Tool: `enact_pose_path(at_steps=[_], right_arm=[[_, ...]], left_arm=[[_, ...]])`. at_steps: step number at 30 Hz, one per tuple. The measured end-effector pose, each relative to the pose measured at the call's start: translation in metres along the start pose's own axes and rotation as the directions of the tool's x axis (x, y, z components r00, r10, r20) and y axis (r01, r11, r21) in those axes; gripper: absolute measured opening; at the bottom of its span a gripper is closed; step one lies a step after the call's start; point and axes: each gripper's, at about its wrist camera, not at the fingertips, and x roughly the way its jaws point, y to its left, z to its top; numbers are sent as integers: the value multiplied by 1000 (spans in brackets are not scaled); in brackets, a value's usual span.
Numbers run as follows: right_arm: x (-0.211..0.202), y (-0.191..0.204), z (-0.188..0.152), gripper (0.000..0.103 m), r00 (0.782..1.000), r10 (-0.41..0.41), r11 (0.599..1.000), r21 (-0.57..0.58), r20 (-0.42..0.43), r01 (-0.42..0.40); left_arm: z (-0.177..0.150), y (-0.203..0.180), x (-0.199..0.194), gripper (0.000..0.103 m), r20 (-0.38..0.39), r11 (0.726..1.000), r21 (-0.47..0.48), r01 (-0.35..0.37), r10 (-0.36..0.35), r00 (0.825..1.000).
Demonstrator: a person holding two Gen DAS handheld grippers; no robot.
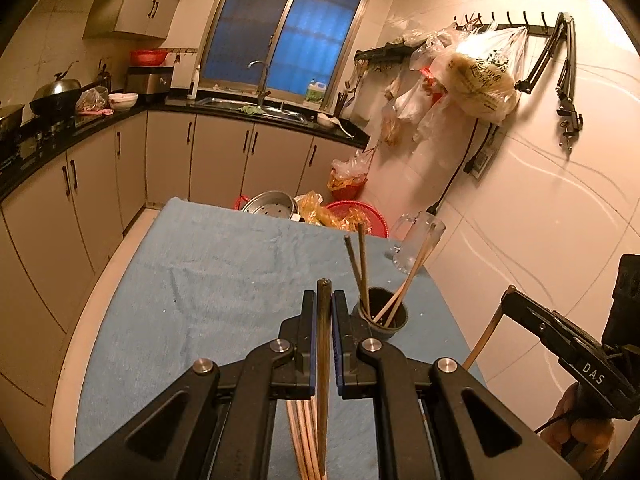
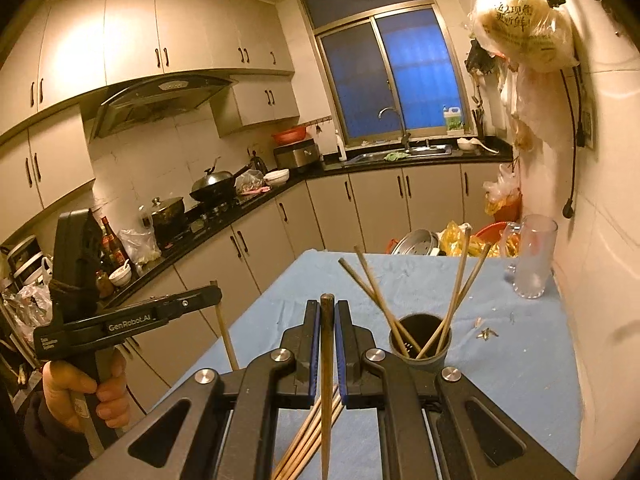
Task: Organize utensils
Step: 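Lift both held chopsticks and carry them over the black holder, then lower both chopsticks upright into the black holder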
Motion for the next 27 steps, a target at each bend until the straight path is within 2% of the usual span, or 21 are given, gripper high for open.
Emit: enact_pose_path(at_steps=[14,22,27], right_arm=[[-13,-11,19,8,997,-54,998,-15,56,55],[-14,-18,40,8,990,-86,996,-31,110,90],[-12,-21,52,8,978,-124,990,-45,166,133]], left_arm=[[33,-34,-2,7,70,998,45,43,-46,996],[53,-55,14,7,123,997,61,50,-58,991],[61,-58,30,7,147,997,30,73,-77,986]])
